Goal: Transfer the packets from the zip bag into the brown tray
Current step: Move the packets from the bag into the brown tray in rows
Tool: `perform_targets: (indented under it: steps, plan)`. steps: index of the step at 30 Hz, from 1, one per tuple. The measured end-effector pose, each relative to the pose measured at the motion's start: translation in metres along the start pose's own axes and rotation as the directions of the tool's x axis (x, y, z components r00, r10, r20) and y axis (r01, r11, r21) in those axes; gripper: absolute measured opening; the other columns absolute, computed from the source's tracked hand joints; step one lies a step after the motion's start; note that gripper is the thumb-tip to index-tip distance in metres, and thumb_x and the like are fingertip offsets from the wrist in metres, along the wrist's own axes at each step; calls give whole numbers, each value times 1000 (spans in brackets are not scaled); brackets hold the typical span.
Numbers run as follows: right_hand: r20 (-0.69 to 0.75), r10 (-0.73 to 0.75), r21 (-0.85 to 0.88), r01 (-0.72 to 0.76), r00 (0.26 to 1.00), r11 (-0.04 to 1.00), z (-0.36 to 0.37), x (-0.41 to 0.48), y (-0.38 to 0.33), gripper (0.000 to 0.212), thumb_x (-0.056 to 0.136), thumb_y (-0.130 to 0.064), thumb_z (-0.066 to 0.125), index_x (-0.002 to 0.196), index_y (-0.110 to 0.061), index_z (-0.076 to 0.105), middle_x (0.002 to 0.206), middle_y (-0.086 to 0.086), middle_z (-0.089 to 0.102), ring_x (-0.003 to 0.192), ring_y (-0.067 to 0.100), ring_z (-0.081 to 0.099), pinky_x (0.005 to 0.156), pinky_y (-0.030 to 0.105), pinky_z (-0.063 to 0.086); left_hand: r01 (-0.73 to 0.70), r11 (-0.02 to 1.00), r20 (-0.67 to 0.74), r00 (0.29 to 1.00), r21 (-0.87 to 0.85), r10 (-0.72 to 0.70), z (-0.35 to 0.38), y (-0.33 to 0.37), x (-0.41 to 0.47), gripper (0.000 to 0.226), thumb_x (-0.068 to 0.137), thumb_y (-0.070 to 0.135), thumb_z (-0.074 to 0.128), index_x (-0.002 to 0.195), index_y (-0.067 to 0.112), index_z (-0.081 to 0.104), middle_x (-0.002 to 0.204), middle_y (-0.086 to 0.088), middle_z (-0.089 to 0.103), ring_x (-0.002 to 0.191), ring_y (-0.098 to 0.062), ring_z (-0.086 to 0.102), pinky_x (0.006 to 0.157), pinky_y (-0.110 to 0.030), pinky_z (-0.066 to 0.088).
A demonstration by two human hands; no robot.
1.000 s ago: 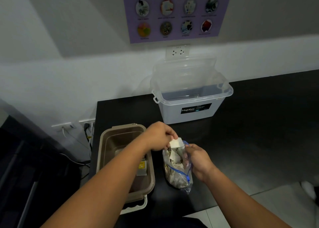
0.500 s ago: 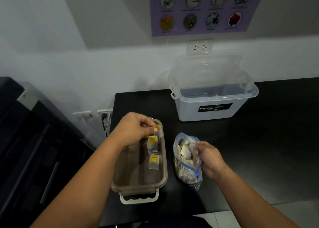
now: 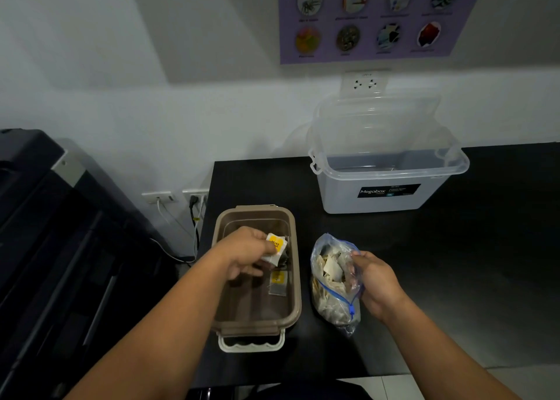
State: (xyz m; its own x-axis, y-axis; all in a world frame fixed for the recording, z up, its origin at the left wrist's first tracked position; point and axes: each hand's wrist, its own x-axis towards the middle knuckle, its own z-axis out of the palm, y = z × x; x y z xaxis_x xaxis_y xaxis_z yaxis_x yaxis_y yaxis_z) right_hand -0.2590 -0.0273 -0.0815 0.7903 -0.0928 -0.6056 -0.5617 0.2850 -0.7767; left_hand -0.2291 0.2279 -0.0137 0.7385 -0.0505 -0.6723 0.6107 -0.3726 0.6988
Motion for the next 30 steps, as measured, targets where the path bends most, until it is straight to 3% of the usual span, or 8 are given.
perform_targets:
  steps: [5, 7, 11, 16, 19, 23, 27, 30]
  plan:
    - [-6, 9, -20, -9, 1000, 1000, -1, 1, 1, 18, 106, -12, 51, 114, -2, 64, 106, 24, 75, 100, 41, 73, 93, 58, 59, 99, 990, -16, 995, -100, -101, 5, -5, 16, 20, 98, 7, 60, 117, 7, 58, 106, -21, 70, 85, -24, 74, 81, -37, 62]
    - [-8, 15, -25, -15, 1000, 1000, -1, 1, 1, 19, 106, -13, 51, 116, -1, 63, 109, 25, 74, 105, 43, 72, 96, 62, 56, 110, 994, -11, 994, -30, -110, 7, -8, 24, 15, 96, 6, 61, 111, 6, 64, 96, -17, 71, 72, -18, 71, 79, -33, 62]
    - [-12, 20, -29, -20, 1000, 999, -2, 2, 1, 19, 106, -13, 52, 115, -2, 64, 108, 25, 75, 103, 42, 72, 97, 62, 56, 135, 976, 1, 991, 169, -137, 10, -13, 31, 15, 96, 10, 60, 108, 8, 69, 84, -9, 68, 58, -10, 59, 57, -21, 52]
    - [-9, 13, -36, -13, 1000, 999, -5, 3, 4, 19, 106, -12, 51, 115, -2, 63, 102, 21, 75, 98, 39, 73, 98, 62, 55, 192, 943, 43, 976, 273, -212, 14, -23, 38, 25, 100, 7, 52, 125, 9, 58, 111, -12, 68, 87, -20, 70, 76, -38, 61]
    - [-6, 13, -41, -14, 1000, 999, -5, 3, 4, 19, 106, -12, 51, 115, -2, 63, 103, 23, 75, 96, 38, 73, 98, 61, 55, 210, 925, 27, 973, 317, -231, 16, -29, 43, 30, 100, 3, 51, 130, 7, 55, 101, -15, 67, 77, -19, 68, 75, -36, 62]
    - [-13, 21, -45, -22, 1000, 999, -5, 3, 4, 20, 106, -13, 51, 116, -2, 64, 106, 23, 76, 103, 42, 73, 97, 62, 56, 220, 899, -33, 974, 379, -224, 16, -30, 48, 24, 96, 7, 56, 119, 9, 63, 89, -9, 65, 67, -13, 61, 74, -29, 60]
    - [-11, 24, -46, -25, 1000, 999, -6, 2, 4, 21, 106, -13, 51, 118, -2, 64, 107, 23, 75, 104, 42, 72, 97, 61, 56, 242, 888, -67, 970, 390, -235, 16, -31, 48, 22, 96, 13, 54, 117, 12, 60, 95, -8, 66, 73, -15, 63, 68, -30, 57]
    - [-9, 19, -50, -20, 1000, 999, -5, 2, 4, 21, 106, -14, 51, 117, -2, 64, 101, 20, 77, 96, 38, 74, 86, 52, 61, 252, 902, -15, 965, 350, -263, 17, -32, 48, 11, 100, 13, 46, 107, 12, 54, 99, -12, 66, 81, -22, 69, 76, -41, 59]
